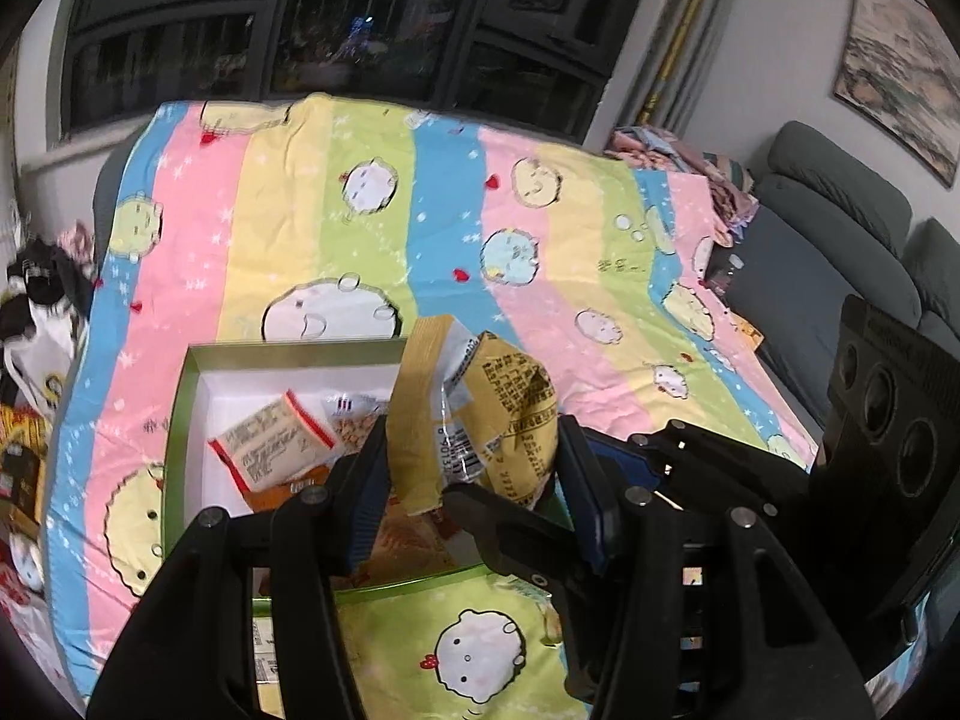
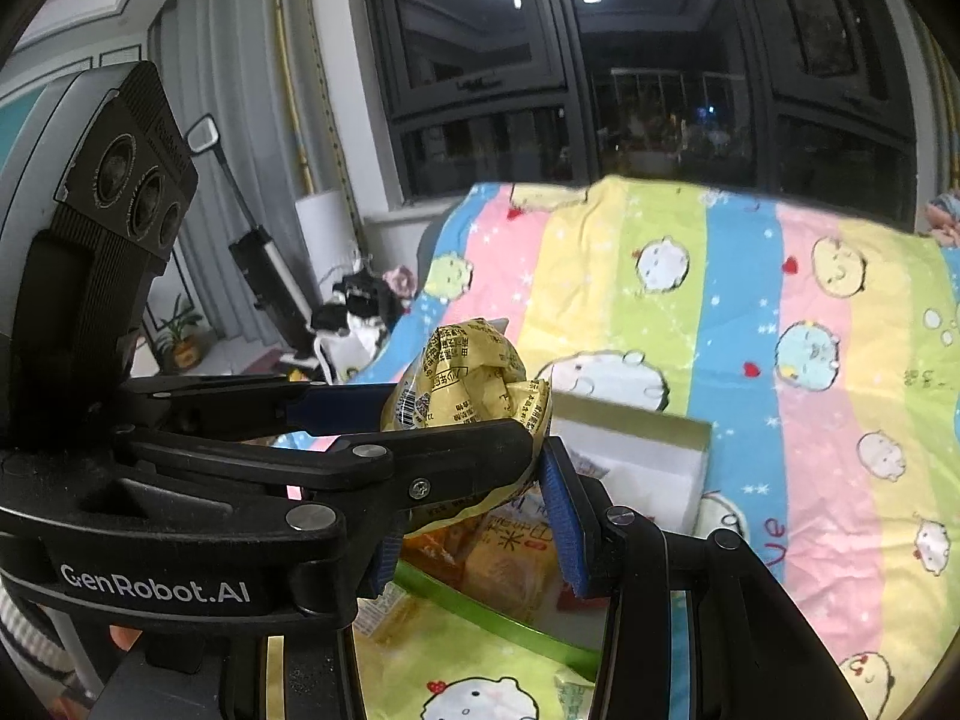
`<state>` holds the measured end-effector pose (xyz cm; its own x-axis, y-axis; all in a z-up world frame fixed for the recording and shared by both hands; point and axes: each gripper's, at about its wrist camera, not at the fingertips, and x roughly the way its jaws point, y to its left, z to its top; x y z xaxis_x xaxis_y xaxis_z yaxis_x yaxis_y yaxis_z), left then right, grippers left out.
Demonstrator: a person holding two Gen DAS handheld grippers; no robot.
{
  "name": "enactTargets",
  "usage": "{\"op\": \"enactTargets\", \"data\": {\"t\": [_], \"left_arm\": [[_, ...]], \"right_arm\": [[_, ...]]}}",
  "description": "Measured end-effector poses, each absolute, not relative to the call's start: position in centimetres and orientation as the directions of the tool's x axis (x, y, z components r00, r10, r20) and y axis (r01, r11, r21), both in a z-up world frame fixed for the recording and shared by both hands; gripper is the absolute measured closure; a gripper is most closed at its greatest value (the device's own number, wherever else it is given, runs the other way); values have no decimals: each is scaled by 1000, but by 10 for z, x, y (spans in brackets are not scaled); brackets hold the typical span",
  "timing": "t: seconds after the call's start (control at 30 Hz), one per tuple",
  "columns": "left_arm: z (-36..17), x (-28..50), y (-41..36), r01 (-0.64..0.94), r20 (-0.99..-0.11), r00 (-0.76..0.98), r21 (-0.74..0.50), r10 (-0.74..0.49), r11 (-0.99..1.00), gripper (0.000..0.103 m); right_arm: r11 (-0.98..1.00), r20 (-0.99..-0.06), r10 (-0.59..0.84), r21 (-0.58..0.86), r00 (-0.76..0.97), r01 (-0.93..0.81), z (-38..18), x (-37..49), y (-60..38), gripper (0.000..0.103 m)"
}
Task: Organize snacks
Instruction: 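Carry the gold foil packet over the green box with the right gripper, then lower the gold packet into the box and open the right gripper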
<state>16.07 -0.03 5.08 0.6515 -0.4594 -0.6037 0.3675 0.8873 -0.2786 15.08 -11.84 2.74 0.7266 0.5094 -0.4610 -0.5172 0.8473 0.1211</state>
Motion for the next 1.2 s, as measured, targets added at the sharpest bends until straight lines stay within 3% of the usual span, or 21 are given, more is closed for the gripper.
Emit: {"op": "enactTargets", "data": {"t": [0.43, 0.97, 1.03, 1.1, 1.2], "left_arm": [[-22, 200, 15, 255, -693, 524, -427, -495, 868, 51], [-47, 212, 21, 181, -752, 499, -396, -431, 900, 50], [-47, 211, 21, 178, -760, 502, -376, -413, 909, 44], [-46, 210, 22, 175, -762, 508, -367, -403, 914, 29], [-40, 206, 23, 172, -760, 528, -343, -380, 924, 24]], "right_arm": [[844, -626, 498, 188, 601, -503, -38, 200, -106, 59], [856, -708, 447, 161, 547, -491, -61, 214, -91, 59], [858, -711, 447, 168, 543, -486, -60, 214, -93, 59], [856, -712, 451, 176, 538, -485, -60, 213, -95, 57], [863, -709, 442, 168, 550, -477, -59, 210, -98, 51]]}}
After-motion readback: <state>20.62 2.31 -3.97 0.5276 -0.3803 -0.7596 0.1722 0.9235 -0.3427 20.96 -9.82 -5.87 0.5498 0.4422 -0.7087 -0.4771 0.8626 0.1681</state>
